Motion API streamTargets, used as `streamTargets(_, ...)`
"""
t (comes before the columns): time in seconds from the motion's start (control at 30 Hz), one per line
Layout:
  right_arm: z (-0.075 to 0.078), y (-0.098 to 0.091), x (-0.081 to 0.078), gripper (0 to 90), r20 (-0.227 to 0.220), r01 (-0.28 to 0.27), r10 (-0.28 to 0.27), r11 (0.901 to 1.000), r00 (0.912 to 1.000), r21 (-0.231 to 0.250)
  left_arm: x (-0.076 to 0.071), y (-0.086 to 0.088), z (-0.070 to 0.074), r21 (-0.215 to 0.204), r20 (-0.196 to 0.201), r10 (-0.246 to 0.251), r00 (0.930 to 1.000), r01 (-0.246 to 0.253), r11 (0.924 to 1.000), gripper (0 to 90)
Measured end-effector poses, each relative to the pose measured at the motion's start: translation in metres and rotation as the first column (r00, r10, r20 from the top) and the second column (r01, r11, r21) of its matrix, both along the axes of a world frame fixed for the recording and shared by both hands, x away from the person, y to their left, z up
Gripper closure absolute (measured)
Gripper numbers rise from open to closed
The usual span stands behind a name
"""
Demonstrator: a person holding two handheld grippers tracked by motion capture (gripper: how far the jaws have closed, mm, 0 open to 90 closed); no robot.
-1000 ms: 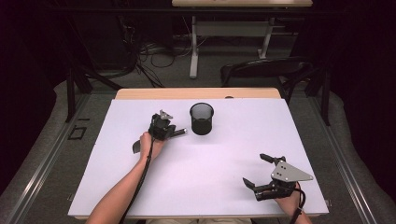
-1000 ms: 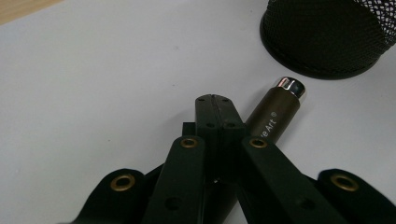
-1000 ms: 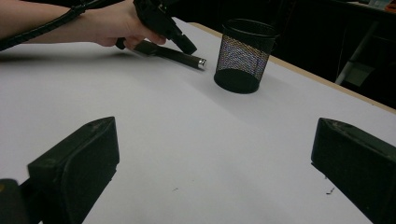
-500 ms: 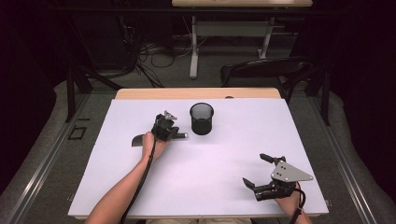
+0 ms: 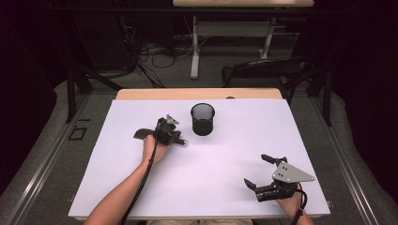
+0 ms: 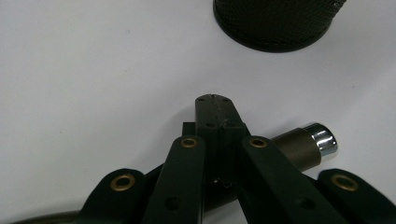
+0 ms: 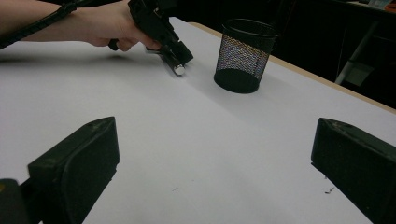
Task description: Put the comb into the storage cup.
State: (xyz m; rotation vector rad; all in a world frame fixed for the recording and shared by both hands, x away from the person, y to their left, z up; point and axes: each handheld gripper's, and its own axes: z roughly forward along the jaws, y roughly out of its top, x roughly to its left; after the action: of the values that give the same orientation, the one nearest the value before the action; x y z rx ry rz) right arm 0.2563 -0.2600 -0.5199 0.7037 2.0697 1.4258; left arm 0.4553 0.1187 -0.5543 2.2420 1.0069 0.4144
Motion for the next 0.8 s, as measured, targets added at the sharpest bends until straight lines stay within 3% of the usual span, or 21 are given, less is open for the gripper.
streamTargets(0.23, 0.0, 0.0, 0.0, 0.5, 0.0, 0.0, 0.0, 1.0, 1.0, 0.001, -0.008, 0.001, 0.002, -0.005, 0.005, -0.011, 0.9999, 0.011, 0.9999, 90.0)
streamTargets(0.47, 0.0, 0.0, 0.0, 0.5, 0.001, -0.002, 0.002, 1.0, 1.0, -0.001, -0.014, 0.004, 0.003, 0.016, 0.003, -0.026, 0.9997, 0.026, 0.9995, 90.0)
streamTargets(0.8, 0.0, 0.0, 0.0, 0.5, -0.005, 0.001, -0.001, 1.0, 1.0, 0.006, -0.023, 0.012, 0.003, 0.004, -0.005, -0.022, 0.9997, 0.022, 0.9997, 90.0)
